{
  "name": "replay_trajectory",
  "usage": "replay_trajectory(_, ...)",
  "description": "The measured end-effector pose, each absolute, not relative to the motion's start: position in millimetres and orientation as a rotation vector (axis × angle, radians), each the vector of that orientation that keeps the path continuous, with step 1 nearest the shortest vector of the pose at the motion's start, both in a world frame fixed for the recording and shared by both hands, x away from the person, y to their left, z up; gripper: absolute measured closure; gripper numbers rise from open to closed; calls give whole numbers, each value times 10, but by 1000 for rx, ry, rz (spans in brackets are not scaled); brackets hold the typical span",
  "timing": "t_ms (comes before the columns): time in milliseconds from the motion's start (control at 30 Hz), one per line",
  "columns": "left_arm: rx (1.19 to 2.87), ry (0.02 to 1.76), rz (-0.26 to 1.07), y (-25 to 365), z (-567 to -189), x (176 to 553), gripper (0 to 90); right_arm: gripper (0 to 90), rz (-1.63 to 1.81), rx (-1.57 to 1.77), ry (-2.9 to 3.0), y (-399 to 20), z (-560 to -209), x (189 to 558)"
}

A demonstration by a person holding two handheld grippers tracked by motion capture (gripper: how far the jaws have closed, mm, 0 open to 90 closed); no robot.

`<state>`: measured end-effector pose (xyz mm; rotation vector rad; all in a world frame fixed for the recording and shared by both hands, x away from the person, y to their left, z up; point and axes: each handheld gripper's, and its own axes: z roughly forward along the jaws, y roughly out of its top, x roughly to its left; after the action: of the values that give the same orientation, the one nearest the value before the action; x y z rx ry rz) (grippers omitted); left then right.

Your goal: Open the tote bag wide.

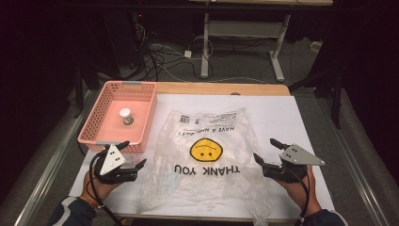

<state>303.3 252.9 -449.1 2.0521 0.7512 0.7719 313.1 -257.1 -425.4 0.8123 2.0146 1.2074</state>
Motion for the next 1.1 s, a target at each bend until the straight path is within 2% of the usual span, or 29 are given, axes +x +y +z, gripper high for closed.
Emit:
replay_trajectory(467, 2060, 735, 805, 2509, -4497, 3031, 179, 207, 1189, 751, 2022, -2543, -4276, 2947)
replay_trajectory(633, 2067, 731, 806, 2512, -4505, 3012, 179, 209, 1187, 744, 2029, -2522, -4279, 2952)
replay_trajectory(700, 2063, 729, 812, 2522, -4500, 3000, 181, 246, 1177, 750, 2028, -2503, -4280, 2968)
replay_trajectory(800, 2057, 740, 812, 2535, -4499, 2994, 183, 339, 1129, 776, 2028, -2469, -4256, 3101)
replay_trajectory(1000, 2049, 731, 826, 2557, -4496, 2968, 183, 369, 1109, 879, 2056, -2509, -4191, 3649)
replay_trajectory(1033, 2046, 733, 826, 2563, -4494, 2965, 183, 369, 1109, 879, 2056, -2509, -4191, 3649)
replay_trajectory(1067, 2044, 735, 827, 2571, -4491, 2965, 181, 384, 1116, 921, 2085, -2525, -4171, 3908)
replay_trajectory(1100, 2042, 737, 823, 2584, -4496, 2964, 181, 384, 1103, 937, 2093, -2520, -4169, 3995)
